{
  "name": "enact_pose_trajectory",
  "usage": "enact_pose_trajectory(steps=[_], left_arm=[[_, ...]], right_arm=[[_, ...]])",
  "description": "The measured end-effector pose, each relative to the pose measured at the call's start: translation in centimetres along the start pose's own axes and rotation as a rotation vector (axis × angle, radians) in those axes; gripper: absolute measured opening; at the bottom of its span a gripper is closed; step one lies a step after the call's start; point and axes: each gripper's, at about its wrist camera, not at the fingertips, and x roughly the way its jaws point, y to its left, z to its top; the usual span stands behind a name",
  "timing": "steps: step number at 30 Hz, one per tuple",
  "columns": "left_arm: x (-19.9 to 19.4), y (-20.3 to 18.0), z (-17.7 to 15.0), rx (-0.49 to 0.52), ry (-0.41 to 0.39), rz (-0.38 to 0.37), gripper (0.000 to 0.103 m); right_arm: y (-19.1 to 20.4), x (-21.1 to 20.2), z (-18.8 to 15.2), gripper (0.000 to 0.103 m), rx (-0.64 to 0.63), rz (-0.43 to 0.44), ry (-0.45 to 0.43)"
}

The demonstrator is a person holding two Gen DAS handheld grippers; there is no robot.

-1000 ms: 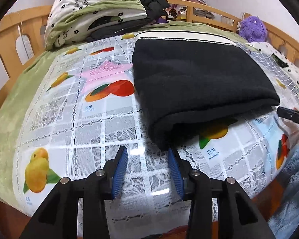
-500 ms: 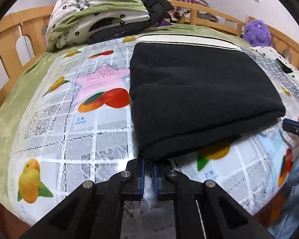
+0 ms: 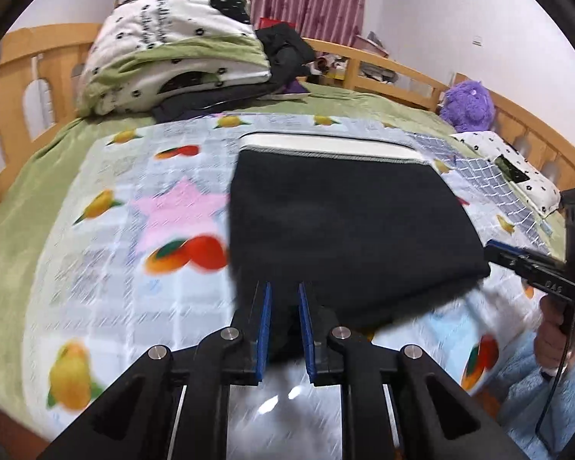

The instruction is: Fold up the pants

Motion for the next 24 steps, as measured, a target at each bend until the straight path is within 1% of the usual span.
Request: enact_pose_trajectory(steps=[1, 2, 4, 5, 6, 7, 9, 12, 14, 15, 16, 17, 18, 19, 20, 22, 24], left_arm=[[1.2, 0.0, 0.3, -0.012, 0.019, 0.016, 0.014], [2.2, 0.1, 0.2, -0.030, 0.047, 0.035, 0.014], [4.0, 0.7, -0.9, -0.081, 0.084, 0.025, 0.014], [4.1, 0.7, -1.4, -0.081, 0.076, 0.021, 0.014], [3.9, 0.5, -1.8, -0.058, 0.062, 0.023, 0.014], [3.6, 0.1, -1.9, -0.023, 0.062, 0.029, 0.014], [3.2, 0.2, -1.7, -0.018, 0.062, 0.018, 0.014], [2.7, 1.0, -0.5, -0.067, 0.056, -0.017, 0.015], [3.0, 1.4, 1.1, -0.078, 0.047, -0.029, 0.026], [3.2, 1.4, 1.7, -0.077, 0.045, -0.027, 0.036], [3.9, 1.4, 1.9, -0.078, 0.051, -0.015, 0.040], [4.5, 1.4, 1.8, -0.083, 0.067, -0.010, 0.040], [5.4, 1.6, 1.4, -0.094, 0.097, -0.010, 0.041], [6.2, 1.9, 0.7, -0.107, 0.118, -0.012, 0.045], [6.3, 2.0, 0.3, -0.111, 0.108, -0.014, 0.047], [5.9, 2.3, 0.2, -0.116, 0.107, -0.040, 0.047], [5.8, 2.8, 0.7, -0.138, 0.120, -0.060, 0.047]], right_arm=[[-0.5, 0.6, 0.1, 0.034, 0.019, -0.015, 0.006], [-1.4, 1.6, 0.0, 0.034, 0.050, -0.044, 0.033], [-2.4, 3.2, -0.8, 0.032, 0.078, -0.046, 0.092], [-2.5, 3.8, -1.5, 0.032, 0.068, -0.053, 0.119], [-2.2, 3.6, -1.7, 0.032, 0.045, -0.069, 0.112], [-1.2, 3.3, -2.0, 0.032, -0.009, -0.104, 0.106], [-0.4, 3.0, -2.1, 0.032, -0.055, -0.128, 0.112], [-1.0, 2.1, -1.0, 0.032, -0.018, -0.064, 0.103], [-1.7, 1.4, 0.5, 0.033, 0.013, -0.049, 0.054], [-2.0, 1.3, 1.2, 0.038, 0.015, -0.057, 0.034], [-2.1, 1.4, 1.8, 0.041, 0.016, -0.069, 0.022], [-2.2, 2.0, 2.3, 0.044, 0.014, -0.085, 0.031], [-2.5, 3.0, 2.5, 0.044, 0.019, -0.094, 0.058], [-2.6, 3.9, 2.4, 0.043, 0.027, -0.099, 0.082], [-2.6, 4.6, 2.0, 0.044, 0.019, -0.112, 0.084], [-2.0, 4.6, 1.4, 0.044, -0.038, -0.136, 0.070], [-1.5, 4.4, 1.5, 0.044, -0.079, -0.147, 0.097]])
